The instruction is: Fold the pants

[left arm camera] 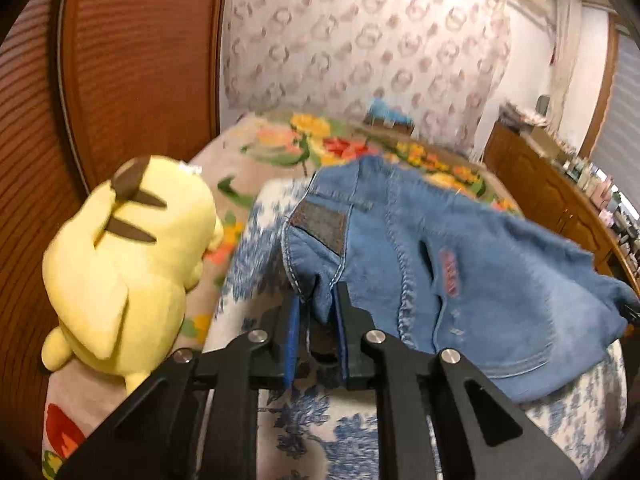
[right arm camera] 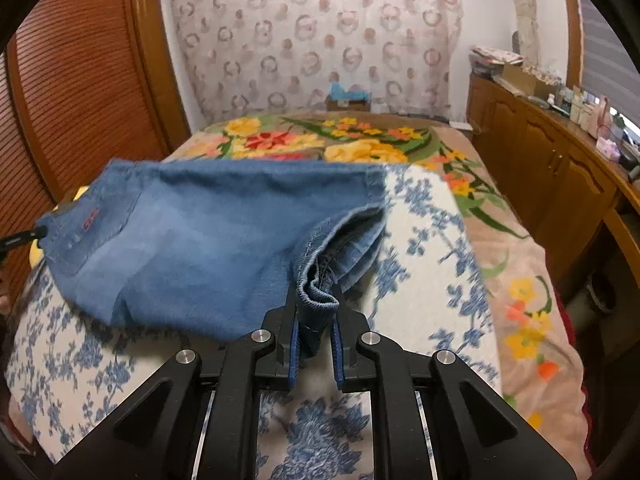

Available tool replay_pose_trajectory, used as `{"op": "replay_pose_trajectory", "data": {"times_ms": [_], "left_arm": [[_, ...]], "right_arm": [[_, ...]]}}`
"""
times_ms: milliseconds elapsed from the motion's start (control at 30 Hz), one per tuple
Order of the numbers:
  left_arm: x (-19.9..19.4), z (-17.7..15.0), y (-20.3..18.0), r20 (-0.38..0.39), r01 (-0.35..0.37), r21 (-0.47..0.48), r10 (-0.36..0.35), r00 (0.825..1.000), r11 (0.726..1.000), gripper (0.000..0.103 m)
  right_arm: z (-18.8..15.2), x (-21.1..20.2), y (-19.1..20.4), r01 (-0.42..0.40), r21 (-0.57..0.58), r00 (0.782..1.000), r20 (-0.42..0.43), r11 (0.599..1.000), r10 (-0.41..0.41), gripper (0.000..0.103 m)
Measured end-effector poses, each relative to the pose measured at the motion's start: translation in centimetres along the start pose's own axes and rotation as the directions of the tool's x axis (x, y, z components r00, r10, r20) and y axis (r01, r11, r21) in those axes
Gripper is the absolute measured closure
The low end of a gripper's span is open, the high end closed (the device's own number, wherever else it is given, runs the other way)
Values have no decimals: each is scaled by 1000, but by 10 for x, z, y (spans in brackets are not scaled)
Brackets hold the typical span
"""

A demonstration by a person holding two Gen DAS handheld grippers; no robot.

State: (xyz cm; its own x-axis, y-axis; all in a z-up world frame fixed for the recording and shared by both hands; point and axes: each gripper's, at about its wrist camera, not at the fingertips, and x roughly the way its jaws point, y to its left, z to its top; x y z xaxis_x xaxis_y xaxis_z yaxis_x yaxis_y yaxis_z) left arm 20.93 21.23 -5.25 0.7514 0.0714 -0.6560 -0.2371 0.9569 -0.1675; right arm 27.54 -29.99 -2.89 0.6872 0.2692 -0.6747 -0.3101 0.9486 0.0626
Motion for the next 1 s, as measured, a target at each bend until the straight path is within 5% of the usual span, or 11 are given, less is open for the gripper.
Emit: {"op": "replay_pose_trajectory", "data": {"times_ms": [200, 467, 667, 833, 1000], "left_arm": [[-40, 7, -13, 72, 51, 36, -54, 996, 998, 91], [-65, -29, -15, 18, 117, 27, -118, 993, 993, 91], [-63, -56, -26, -56, 90, 79, -86, 995, 993, 89], [-41, -74, -13, -146, 66, 46, -59, 988, 997, 85], [-43, -79, -9, -155, 71, 50, -63, 986, 996, 75]], "right_arm": [[18, -21, -10, 21, 1, 998, 67, 1000, -21, 94], [20, -65, -24, 67, -32, 993, 99, 997, -64, 94], [-8, -80, -30, 48, -35, 998, 42, 998, -47, 93], [-35, -56, -39, 45, 17, 997, -67, 999, -44, 93], [-56, -39, -51, 38, 75, 991, -132, 996, -28, 92]]}}
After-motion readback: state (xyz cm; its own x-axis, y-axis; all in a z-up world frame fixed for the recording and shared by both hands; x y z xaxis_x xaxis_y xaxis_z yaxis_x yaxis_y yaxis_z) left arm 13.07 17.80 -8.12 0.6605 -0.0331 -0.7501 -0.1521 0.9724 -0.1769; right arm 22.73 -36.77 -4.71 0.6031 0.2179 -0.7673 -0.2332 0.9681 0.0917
